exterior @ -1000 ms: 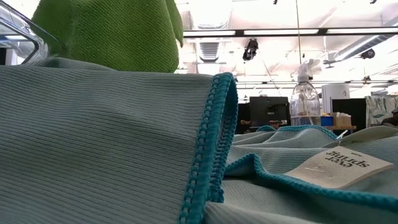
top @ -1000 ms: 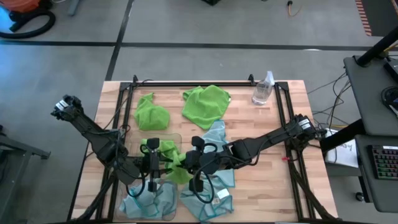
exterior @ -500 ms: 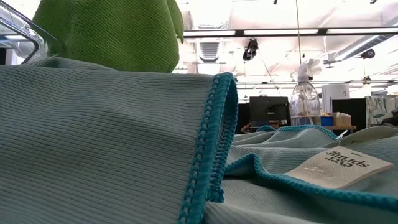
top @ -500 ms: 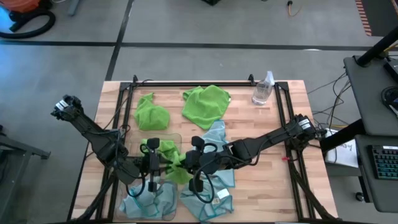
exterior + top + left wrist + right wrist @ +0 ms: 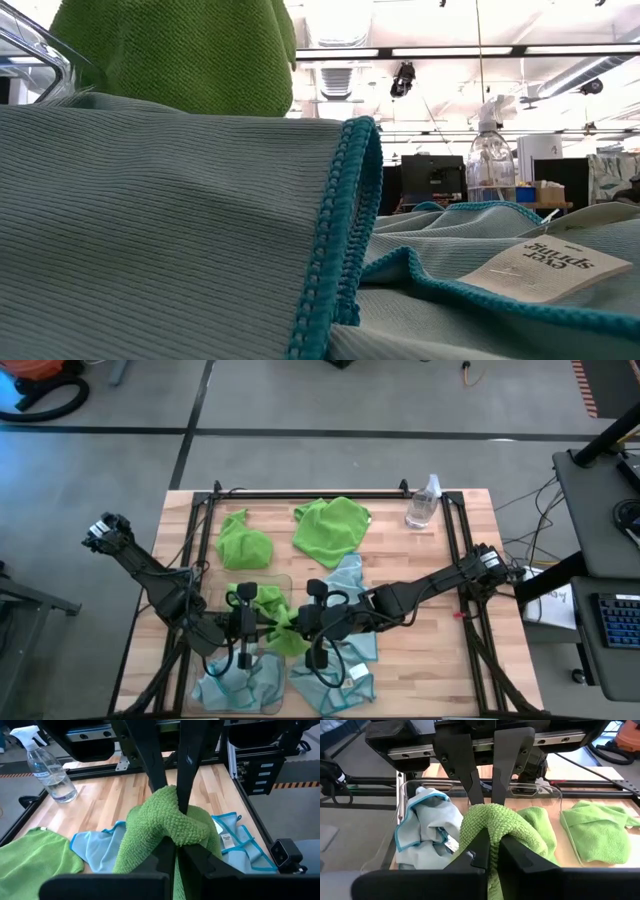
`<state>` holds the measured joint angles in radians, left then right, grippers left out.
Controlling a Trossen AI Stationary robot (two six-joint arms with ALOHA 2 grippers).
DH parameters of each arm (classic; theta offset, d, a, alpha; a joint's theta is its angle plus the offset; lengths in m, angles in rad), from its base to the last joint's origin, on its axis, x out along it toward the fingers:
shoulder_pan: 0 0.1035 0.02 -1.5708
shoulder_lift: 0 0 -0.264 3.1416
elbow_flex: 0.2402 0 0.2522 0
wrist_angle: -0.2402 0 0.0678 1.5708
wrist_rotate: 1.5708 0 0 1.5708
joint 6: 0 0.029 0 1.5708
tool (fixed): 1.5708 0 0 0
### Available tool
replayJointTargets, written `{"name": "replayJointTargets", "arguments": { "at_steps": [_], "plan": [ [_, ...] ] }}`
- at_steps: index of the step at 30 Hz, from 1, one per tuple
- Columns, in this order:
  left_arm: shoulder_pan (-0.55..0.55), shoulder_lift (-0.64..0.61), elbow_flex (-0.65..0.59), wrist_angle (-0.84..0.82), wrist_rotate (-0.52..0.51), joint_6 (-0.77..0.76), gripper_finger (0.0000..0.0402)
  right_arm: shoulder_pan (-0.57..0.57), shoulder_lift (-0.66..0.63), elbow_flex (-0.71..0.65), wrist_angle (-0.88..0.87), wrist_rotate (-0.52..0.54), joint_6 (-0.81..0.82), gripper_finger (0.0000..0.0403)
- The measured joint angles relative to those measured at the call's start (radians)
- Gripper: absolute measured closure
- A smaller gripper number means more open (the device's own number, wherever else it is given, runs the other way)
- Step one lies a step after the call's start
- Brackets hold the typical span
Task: Sort microfiber towel by color & place in baskets
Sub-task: Put the bottom green microfiber cloth into the top transparent bin
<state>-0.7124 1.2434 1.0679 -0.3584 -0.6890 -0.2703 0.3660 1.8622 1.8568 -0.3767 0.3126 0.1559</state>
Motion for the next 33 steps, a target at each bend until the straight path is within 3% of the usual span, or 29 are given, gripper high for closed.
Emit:
{"name": "replayJointTargets", "arguments": {
  "at_steps": [13,17,24,33],
  "plan": [
    [0.0,-0.01,0.0,-0.001,0.013,0.0,0.0401,0.0,-0.005,0.0,-0.004,0.006,-0.021,0.0237],
    [0.0,-0.049,0.0,-0.015,-0.024,0.0,0.0402,0.0,-0.019,0.0,-0.035,0.075,-0.046,0.0202],
    [-0.002,-0.172,0.0,-0.167,-0.089,-0.053,0.0402,0.0,-0.058,0.0,-0.183,0.16,0.0,0.0182],
    [-0.005,-0.304,0.0,-0.508,-0.083,-0.37,0.0401,0.002,-0.065,0.0,-0.326,0.159,0.143,0.0182]
  ]
}}
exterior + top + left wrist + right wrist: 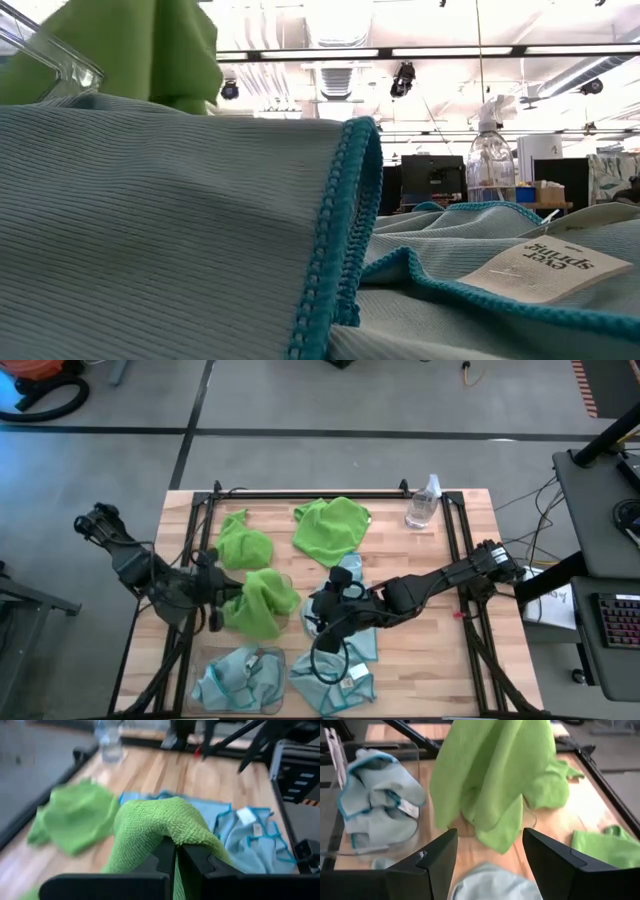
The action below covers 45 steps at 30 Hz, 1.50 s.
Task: Sort microfiber towel by color & place in baskets
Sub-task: Put the bottom green microfiber cloth into the top transparent bin
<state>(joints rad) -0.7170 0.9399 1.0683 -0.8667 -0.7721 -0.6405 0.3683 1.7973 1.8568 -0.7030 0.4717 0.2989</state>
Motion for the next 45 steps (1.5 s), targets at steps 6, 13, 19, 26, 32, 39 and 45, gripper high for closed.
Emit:
{"name": "replayJointTargets", "arguments": {
  "at_steps": [6,13,19,26,32,39,45],
  "plan": [
    [-0.011,-0.037,0.0,-0.271,0.059,-0.262,0.0401,0.0,0.0,0.0,-0.069,0.0,0.056,0.0182],
    [-0.011,-0.048,0.0,-0.61,0.072,-0.551,0.0401,0.0,0.0,0.0,-0.076,0.0,0.07,0.0182],
    [-0.011,-0.052,0.0,-0.702,0.175,-0.645,0.0401,0.0,0.0,0.0,-0.077,0.0,0.069,0.0183],
    [-0.011,-0.038,-0.002,-0.641,0.282,-0.652,0.0401,0.0,0.0,0.0,-0.077,-0.001,0.099,0.0183],
    [-0.011,0.025,-0.002,-0.482,0.281,-0.541,0.0401,0.0,0.0,0.0,-0.078,-0.004,0.102,0.0183],
    [-0.011,0.103,-0.002,-0.429,0.364,-0.495,0.0396,0.0,0.0,0.0,-0.079,-0.009,0.102,0.0183],
    [-0.011,0.134,-0.003,-0.426,0.436,-0.493,0.0355,0.0,0.0,0.0,-0.079,-0.009,0.102,0.0183]
  ]
}}
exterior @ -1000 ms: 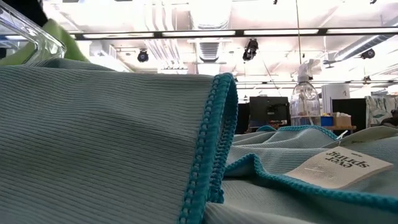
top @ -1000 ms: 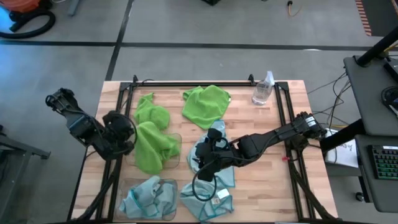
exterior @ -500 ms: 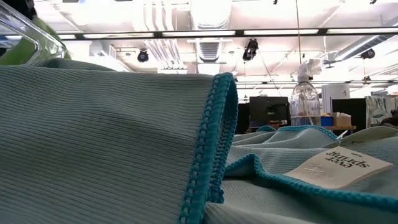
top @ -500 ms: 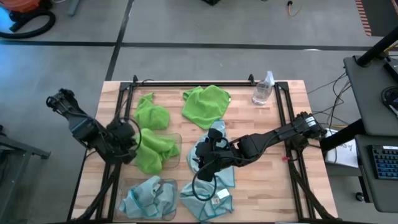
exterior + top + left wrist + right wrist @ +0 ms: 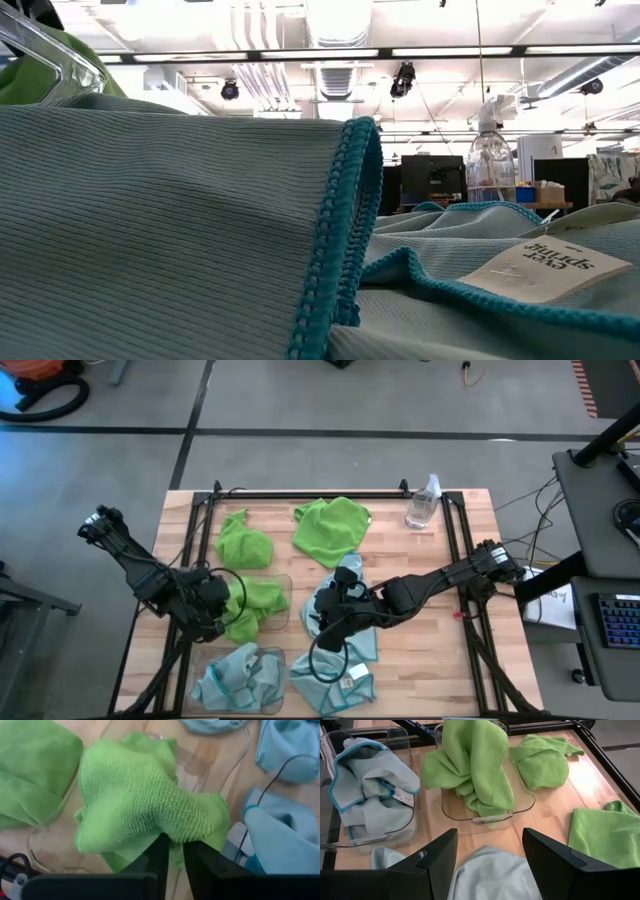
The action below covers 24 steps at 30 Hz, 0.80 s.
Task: Sort microfiber towel by color & place in baskets
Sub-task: Put the bottom green microfiber cloth into the top transparent bin, then put the top blue microfiber cloth into the bottom transparent bin
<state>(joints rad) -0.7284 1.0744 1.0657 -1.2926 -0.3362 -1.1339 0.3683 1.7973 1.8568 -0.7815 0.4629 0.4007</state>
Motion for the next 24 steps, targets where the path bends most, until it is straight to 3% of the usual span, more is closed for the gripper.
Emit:
{"name": "replayJointTargets", "arguments": {
  "at_steps": [8,16,19,24],
  "plan": [
    [0.002,-0.019,0.0,-0.039,0.041,-0.015,0.0292,0.0,0.0,0.0,-0.001,0.0,0.0,0.0183],
    [0.002,-0.081,0.036,-0.23,0.062,-0.116,0.0283,0.0,0.0,0.0,-0.047,0.0,0.023,0.0183],
    [0.002,-0.096,0.074,-0.233,-0.004,-0.115,0.0283,0.0,0.0,0.0,-0.111,-0.004,0.088,0.0183],
    [0.002,-0.095,0.124,-0.153,-0.221,-0.045,0.0283,0.0,0.001,-0.003,-0.228,-0.088,0.216,0.0184]
  ]
}}
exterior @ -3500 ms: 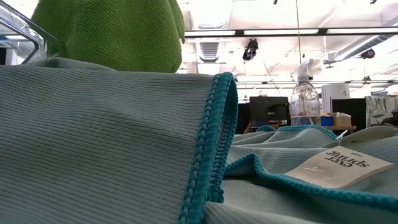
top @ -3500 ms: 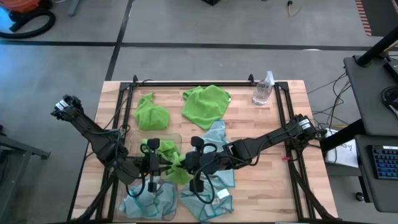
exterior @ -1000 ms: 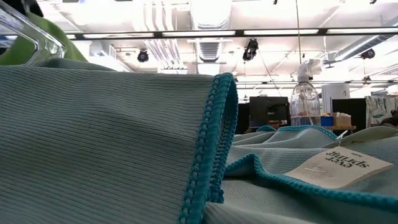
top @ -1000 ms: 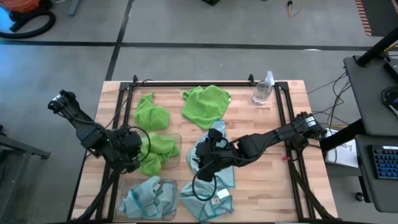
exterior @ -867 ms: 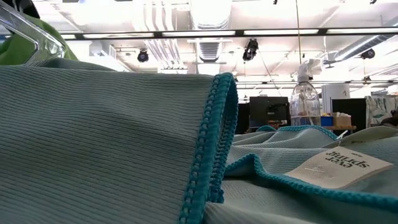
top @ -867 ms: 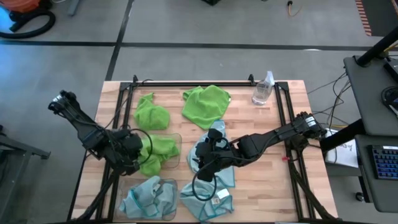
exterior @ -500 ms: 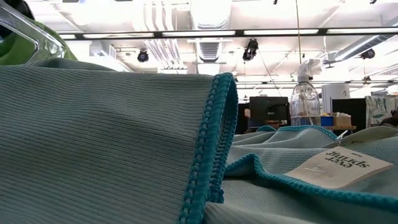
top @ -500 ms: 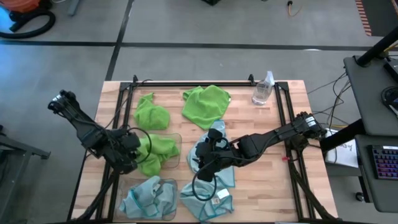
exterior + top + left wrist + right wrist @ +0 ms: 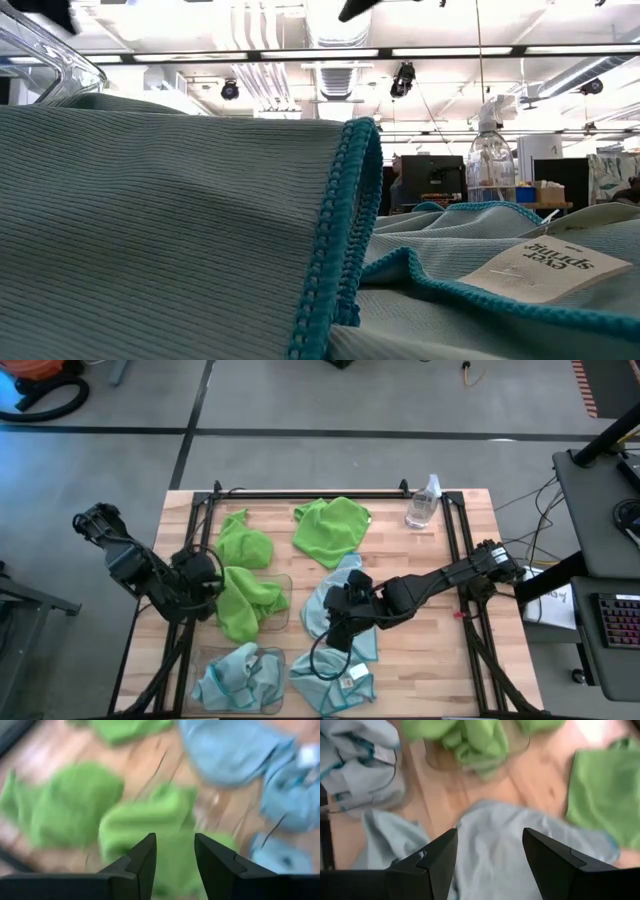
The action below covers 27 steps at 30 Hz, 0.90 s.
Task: Sort microfiber towel by color & place in baskets
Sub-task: Put the top blue microfiber cloth into the bottom transparent bin
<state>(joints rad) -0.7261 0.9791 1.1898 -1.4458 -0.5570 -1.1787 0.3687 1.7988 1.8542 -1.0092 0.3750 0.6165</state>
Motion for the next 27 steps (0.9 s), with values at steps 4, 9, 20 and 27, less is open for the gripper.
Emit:
{"name": "replayJointTargets", "arguments": {
  "at_steps": [4,9,20,27],
  "plan": [
    [0.0,0.013,-0.006,0.193,-0.095,0.176,0.0283,0.011,0.001,-0.034,-0.035,-0.016,0.094,0.0184],
    [0.002,0.06,-0.024,0.369,-0.126,0.334,0.0283,0.031,0.003,-0.113,-0.052,-0.019,0.21,0.0184],
    [0.002,0.181,-0.025,0.416,-0.14,0.365,0.0284,0.097,0.003,-0.292,-0.023,-0.128,0.41,0.0184],
    [0.002,0.229,-0.025,0.432,-0.141,0.379,0.0284,0.114,0.003,-0.389,0.053,-0.17,0.471,0.0184]
  ]
}}
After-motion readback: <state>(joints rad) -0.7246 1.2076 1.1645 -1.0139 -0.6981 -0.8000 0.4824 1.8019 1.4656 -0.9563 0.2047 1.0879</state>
